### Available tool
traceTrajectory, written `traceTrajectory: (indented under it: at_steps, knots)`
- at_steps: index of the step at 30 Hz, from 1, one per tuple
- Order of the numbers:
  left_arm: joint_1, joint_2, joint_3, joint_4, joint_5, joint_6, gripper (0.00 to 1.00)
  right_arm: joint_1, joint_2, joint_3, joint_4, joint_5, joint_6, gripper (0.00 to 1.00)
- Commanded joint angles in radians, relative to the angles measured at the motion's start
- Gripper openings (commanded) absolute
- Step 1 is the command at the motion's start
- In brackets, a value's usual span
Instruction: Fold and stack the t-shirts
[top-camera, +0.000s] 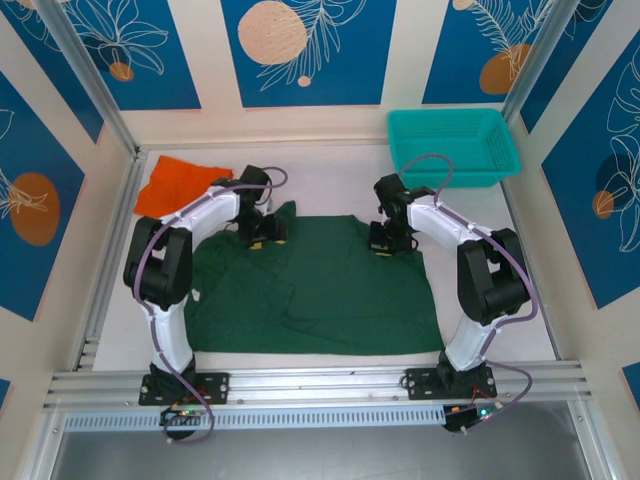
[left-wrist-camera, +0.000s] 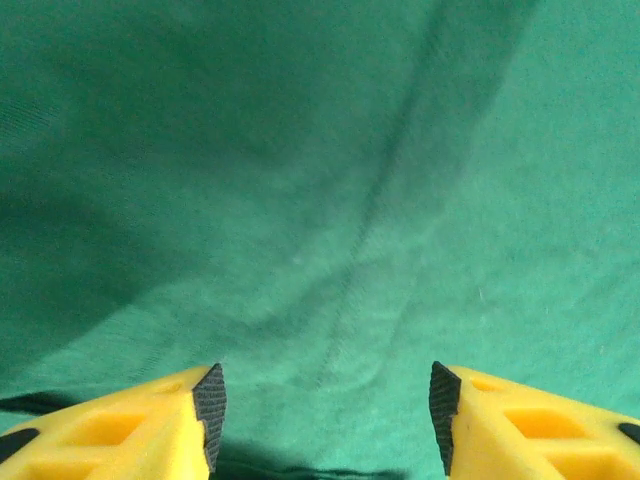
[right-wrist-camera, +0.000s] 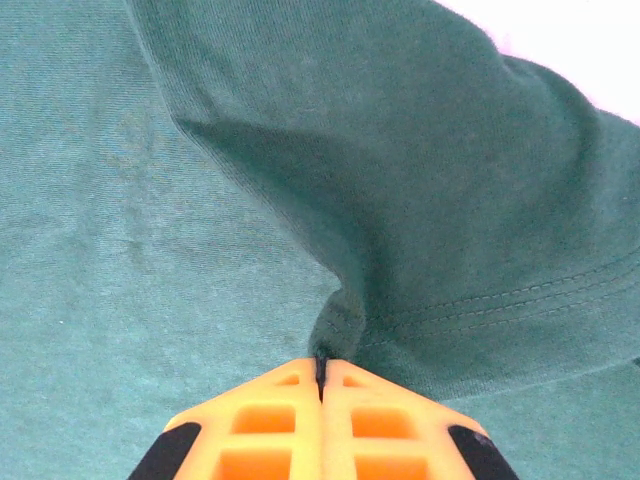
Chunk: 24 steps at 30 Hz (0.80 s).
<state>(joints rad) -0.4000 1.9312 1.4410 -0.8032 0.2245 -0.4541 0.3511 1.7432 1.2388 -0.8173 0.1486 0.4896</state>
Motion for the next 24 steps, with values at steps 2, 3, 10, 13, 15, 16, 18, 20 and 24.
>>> traceTrajectory:
  at_steps: [2, 3, 10, 13, 15, 16, 18, 20, 24]
  knots:
    - [-0.048, -0.018, 0.004, -0.066, -0.004, 0.081, 0.55, -0.005, 0.009, -0.015, 0.008, -0.027, 0.015, 0.0]
    - [-0.056, -0.004, 0.007, -0.08, -0.014, 0.067, 0.54, -0.007, 0.013, -0.013, 0.007, -0.029, 0.014, 0.0]
    - [-0.14, 0.077, 0.101, -0.153, -0.194, 0.109, 0.5, -0.008, 0.026, -0.006, 0.021, -0.038, 0.004, 0.0]
    - [-0.151, 0.121, 0.141, -0.171, -0.216, 0.12, 0.47, -0.012, 0.033, 0.0, 0.02, -0.041, 0.001, 0.0]
    - [-0.157, 0.151, 0.167, -0.191, -0.228, 0.127, 0.45, -0.012, 0.034, 0.002, 0.021, -0.044, 0.001, 0.0]
    - [-0.162, 0.16, 0.173, -0.194, -0.234, 0.131, 0.44, -0.011, 0.033, 0.004, 0.021, -0.046, 0.001, 0.0]
    - [-0.166, 0.172, 0.183, -0.196, -0.248, 0.134, 0.43, -0.012, 0.032, 0.005, 0.023, -0.046, -0.001, 0.0]
    - [-0.169, 0.179, 0.189, -0.203, -0.265, 0.134, 0.41, -0.013, 0.033, 0.006, 0.022, -0.046, -0.003, 0.0]
    - [-0.171, 0.192, 0.192, -0.206, -0.275, 0.141, 0.4, -0.018, 0.032, 0.005, 0.021, -0.047, -0.007, 0.0]
